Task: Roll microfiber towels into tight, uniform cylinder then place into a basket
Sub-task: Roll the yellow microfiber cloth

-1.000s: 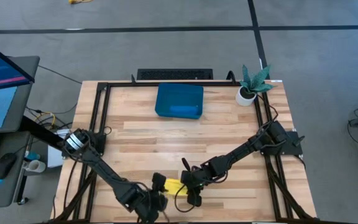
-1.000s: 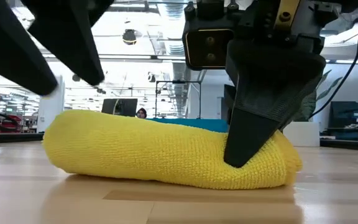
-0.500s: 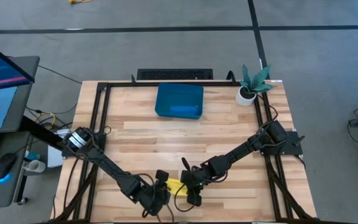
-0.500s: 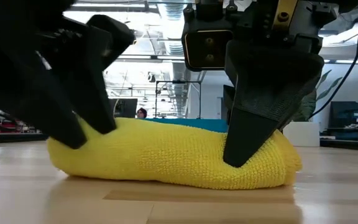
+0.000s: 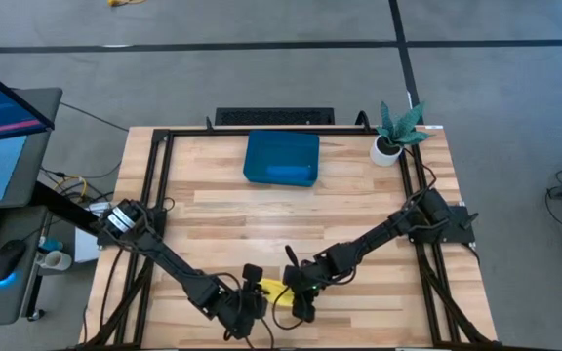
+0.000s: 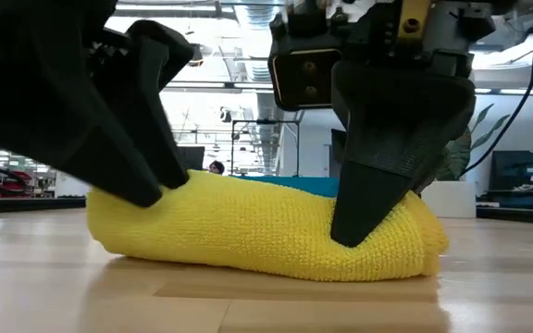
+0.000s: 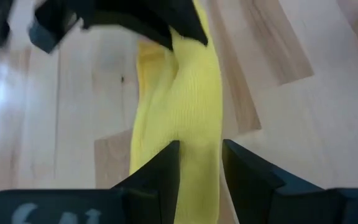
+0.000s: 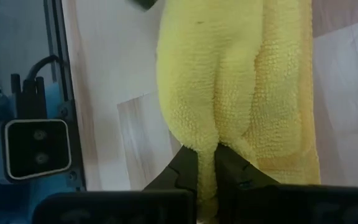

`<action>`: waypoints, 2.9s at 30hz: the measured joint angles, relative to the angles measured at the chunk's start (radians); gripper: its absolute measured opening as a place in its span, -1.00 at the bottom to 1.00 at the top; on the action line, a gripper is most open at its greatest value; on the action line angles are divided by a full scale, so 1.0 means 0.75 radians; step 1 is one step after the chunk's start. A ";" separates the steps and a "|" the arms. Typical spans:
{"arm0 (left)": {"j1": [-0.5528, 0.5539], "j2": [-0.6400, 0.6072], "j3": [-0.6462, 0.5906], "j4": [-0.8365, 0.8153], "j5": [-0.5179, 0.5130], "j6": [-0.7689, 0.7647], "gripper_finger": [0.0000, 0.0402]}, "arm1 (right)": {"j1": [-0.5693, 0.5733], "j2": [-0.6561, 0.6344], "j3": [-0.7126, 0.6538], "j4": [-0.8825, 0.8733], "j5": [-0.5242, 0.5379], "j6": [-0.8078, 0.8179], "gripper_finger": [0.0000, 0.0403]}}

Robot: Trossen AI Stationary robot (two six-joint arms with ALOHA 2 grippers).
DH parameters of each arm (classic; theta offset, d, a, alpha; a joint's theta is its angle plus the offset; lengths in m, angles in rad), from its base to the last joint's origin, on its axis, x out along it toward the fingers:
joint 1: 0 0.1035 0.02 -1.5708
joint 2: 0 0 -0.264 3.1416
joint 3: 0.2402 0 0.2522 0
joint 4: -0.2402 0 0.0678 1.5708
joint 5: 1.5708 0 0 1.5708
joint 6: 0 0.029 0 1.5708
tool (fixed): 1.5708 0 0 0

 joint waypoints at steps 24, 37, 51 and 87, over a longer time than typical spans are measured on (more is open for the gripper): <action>0.156 0.086 0.008 0.005 0.305 -0.120 -0.44 | -0.015 0.002 -0.002 0.021 -0.046 0.076 -0.73; 0.180 0.094 0.004 0.010 0.408 -0.258 -0.44 | -0.036 -0.012 0.002 -0.003 -0.101 0.022 -0.18; 0.225 0.097 0.002 0.055 0.477 -0.316 -0.44 | 0.168 -0.302 -0.045 -0.351 0.511 -0.211 -0.10; 0.233 0.097 0.002 0.069 0.522 -0.297 -0.44 | 0.216 0.002 -0.031 -0.012 0.756 -0.534 -0.31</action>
